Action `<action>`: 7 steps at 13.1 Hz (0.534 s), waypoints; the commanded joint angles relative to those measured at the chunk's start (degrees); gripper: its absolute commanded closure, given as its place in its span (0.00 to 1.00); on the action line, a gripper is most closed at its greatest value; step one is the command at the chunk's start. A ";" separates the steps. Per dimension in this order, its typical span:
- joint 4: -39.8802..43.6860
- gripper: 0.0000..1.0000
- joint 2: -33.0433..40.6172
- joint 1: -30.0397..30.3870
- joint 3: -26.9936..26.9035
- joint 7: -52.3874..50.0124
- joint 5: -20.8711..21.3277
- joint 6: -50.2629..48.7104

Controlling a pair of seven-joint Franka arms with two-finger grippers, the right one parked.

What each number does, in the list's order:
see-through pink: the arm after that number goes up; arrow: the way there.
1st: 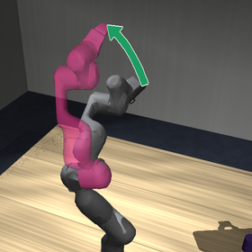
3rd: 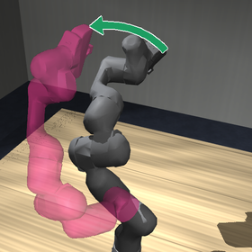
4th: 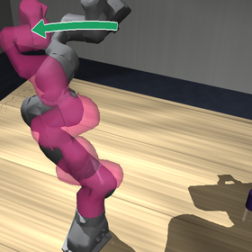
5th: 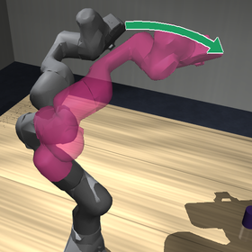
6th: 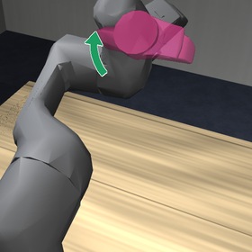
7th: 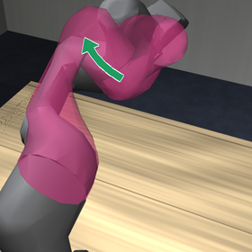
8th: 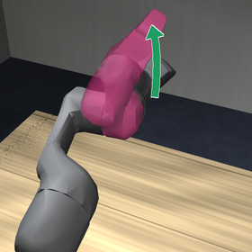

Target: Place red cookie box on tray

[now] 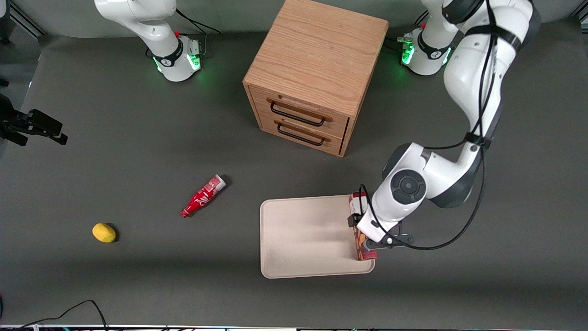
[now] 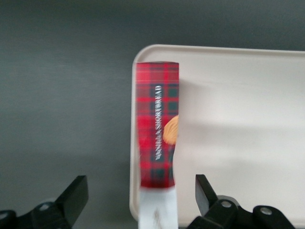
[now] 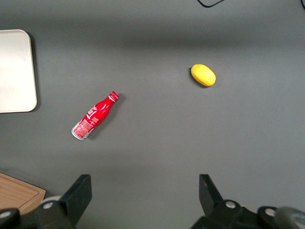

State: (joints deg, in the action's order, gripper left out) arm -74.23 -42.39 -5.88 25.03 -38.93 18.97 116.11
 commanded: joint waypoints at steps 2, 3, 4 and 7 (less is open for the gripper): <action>-2.06 0.00 15.63 1.40 -2.77 9.02 -7.88 -14.29; -1.89 0.00 18.98 1.31 -4.36 10.27 -8.59 -18.59; -1.89 0.00 22.58 1.49 -5.50 10.80 -9.12 -22.38; -2.15 0.00 31.63 1.67 -14.44 22.98 -15.34 -33.46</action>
State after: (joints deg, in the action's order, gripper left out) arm -73.50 -16.91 -4.23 16.47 -23.33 8.08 86.90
